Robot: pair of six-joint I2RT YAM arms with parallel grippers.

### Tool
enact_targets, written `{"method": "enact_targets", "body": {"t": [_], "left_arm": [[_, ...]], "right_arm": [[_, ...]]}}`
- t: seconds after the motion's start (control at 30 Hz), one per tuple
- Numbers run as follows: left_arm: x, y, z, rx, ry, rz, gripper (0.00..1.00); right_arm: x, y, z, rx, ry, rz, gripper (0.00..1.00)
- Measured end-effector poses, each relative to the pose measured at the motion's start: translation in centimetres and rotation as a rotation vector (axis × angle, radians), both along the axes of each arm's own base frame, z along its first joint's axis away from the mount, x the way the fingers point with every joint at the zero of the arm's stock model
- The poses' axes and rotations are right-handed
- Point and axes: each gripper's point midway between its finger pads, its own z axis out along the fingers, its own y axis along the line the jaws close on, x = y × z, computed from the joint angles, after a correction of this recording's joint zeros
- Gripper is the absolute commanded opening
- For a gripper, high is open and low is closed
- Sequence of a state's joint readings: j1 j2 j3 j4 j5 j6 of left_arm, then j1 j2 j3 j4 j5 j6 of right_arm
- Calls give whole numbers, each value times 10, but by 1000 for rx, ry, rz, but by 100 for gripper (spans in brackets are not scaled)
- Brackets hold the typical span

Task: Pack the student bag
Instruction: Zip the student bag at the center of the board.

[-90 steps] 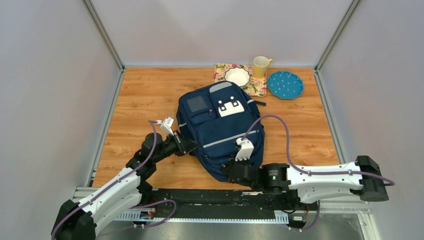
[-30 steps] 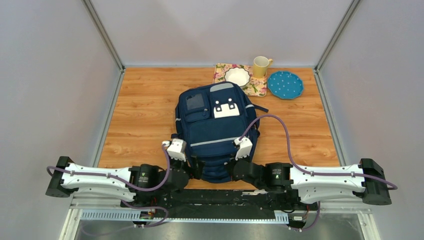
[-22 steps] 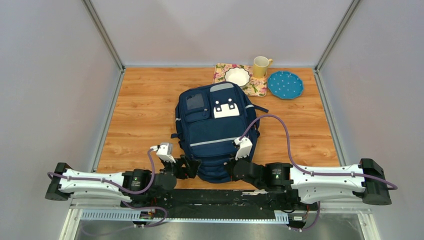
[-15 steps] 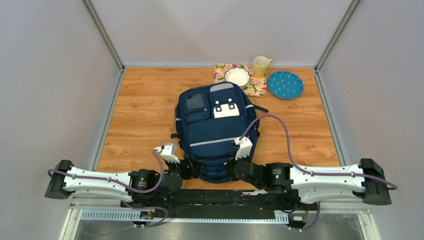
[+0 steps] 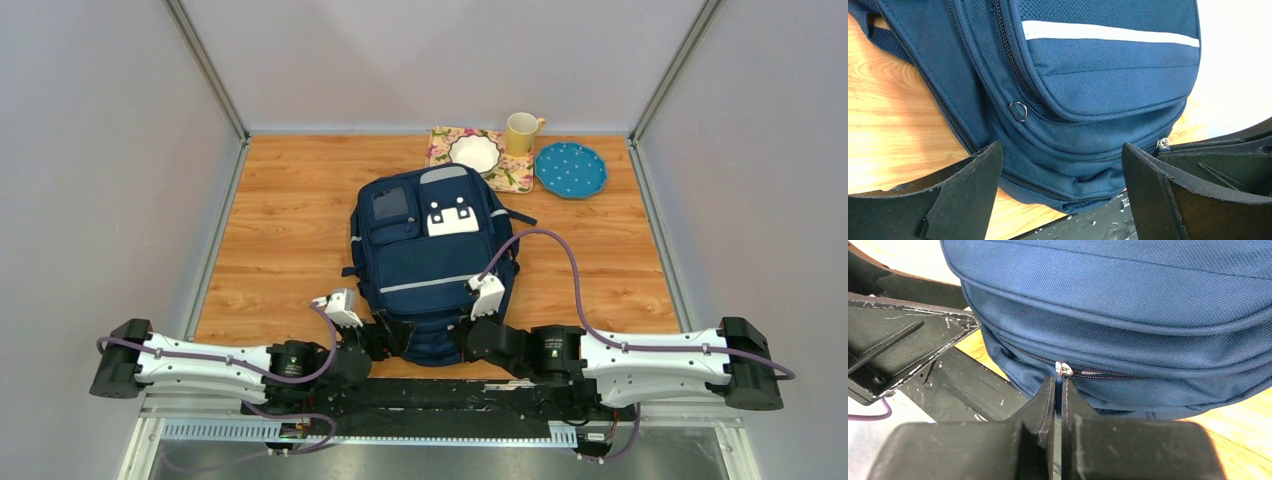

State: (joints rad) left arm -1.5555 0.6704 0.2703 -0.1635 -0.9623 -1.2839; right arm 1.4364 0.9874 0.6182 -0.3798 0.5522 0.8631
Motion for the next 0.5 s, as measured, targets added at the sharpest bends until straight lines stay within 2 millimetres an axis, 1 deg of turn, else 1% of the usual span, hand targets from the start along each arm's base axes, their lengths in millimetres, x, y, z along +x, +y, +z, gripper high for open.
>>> {"method": "enact_targets", "body": {"t": [0.1, 0.13, 0.17, 0.2, 0.23, 0.27, 0.3, 0.37, 0.4, 0.47, 0.5], "left_arm": [[2, -3, -1, -6, 18, 6, 94], [5, -5, -1, -34, 32, 13, 91], [8, -6, -1, -63, 42, 18, 86], [10, -7, -4, -85, 51, 19, 75], [12, -6, -8, -98, 55, 25, 67], [13, -5, -12, -105, 59, 27, 64], [14, -4, -17, -106, 63, 29, 59], [15, -3, -21, -108, 72, 30, 53], [16, -4, -21, -114, 76, 31, 47], [17, -7, -21, -125, 86, 27, 42], [17, -8, -22, -124, 89, 25, 36]], "right_arm": [[0, 0, 0, 0, 2, 3, 0], [-1, 0, 0, 0, 2, 3, 0], [-1, 0, 0, 1, 2, 3, 0], [-1, 1, 0, 1, 2, 3, 0], [0, 1, 1, 2, 2, 3, 0], [0, 1, 1, 3, 2, 3, 0], [0, 1, 1, 3, 2, 3, 0], [-1, 1, 1, 3, 2, 3, 0], [0, 1, 2, 4, 2, 3, 0], [0, 1, 2, 4, 2, 3, 0], [0, 1, 2, 4, 1, 3, 0]]}}
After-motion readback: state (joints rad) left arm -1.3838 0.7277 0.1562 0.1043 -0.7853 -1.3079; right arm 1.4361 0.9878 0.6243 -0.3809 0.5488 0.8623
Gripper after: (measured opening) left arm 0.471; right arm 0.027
